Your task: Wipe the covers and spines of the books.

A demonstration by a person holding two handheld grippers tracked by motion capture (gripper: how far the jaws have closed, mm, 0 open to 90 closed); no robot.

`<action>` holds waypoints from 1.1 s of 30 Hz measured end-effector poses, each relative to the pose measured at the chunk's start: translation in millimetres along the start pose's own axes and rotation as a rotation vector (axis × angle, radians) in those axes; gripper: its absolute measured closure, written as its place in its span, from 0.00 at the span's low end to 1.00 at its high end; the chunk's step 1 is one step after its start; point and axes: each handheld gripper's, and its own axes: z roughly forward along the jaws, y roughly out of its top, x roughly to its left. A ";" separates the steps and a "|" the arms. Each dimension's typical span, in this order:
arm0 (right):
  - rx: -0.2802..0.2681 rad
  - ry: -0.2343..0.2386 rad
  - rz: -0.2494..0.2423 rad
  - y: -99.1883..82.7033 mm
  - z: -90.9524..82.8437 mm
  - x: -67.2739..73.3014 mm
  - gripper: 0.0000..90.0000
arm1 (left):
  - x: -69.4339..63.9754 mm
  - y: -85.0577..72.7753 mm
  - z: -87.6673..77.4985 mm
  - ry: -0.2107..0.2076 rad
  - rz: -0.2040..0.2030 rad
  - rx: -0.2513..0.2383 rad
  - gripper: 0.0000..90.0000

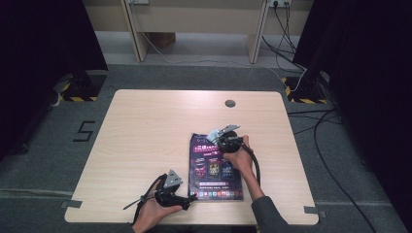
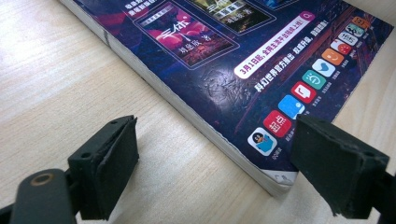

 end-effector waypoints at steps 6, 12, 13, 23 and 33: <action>0.003 0.033 -0.063 21.5 14.4 24.2 0.83 | 0.0 -0.3 0.0 0.000 0.000 -0.002 0.16; 0.007 0.047 -0.122 34.6 21.9 45.1 0.83 | 0.1 -0.5 -0.2 -0.001 0.001 -0.002 0.16; 0.005 0.051 -0.127 35.3 22.2 47.5 0.84 | 0.2 -0.7 -0.2 -0.001 0.002 -0.003 0.16; -0.013 0.131 -0.189 24.3 11.8 71.0 0.85 | 0.1 -0.8 -0.3 -0.001 -0.002 -0.004 0.16; -0.009 0.214 -0.240 7.2 -4.9 84.2 0.84 | 1.6 0.1 -1.1 -0.017 -0.014 -0.002 0.16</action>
